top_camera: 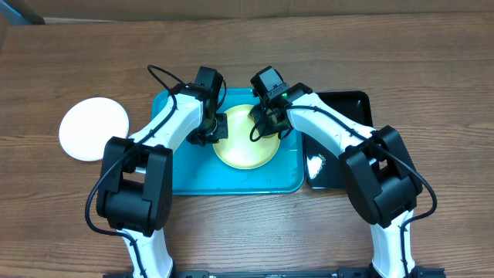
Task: Clean dirty plates on tray and stack at the side
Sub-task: 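Scrub the yellow plate with the sponge held in the right gripper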
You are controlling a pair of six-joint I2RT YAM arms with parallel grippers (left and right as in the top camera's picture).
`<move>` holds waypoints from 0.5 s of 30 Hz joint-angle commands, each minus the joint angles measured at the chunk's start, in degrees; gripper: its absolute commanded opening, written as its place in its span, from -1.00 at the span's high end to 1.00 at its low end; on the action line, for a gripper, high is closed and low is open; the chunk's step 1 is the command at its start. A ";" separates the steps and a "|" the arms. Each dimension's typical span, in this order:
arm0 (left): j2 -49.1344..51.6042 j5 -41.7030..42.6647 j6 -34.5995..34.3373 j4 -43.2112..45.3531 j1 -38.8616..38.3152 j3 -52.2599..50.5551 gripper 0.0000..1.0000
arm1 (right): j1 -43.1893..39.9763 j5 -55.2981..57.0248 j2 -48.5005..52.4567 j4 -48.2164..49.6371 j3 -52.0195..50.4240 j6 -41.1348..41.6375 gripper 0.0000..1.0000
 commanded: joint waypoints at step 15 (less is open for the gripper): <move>0.28 -1.66 -0.09 -0.46 -0.02 -1.38 0.91 | -0.52 -10.56 0.70 6.23 -7.78 -0.44 0.76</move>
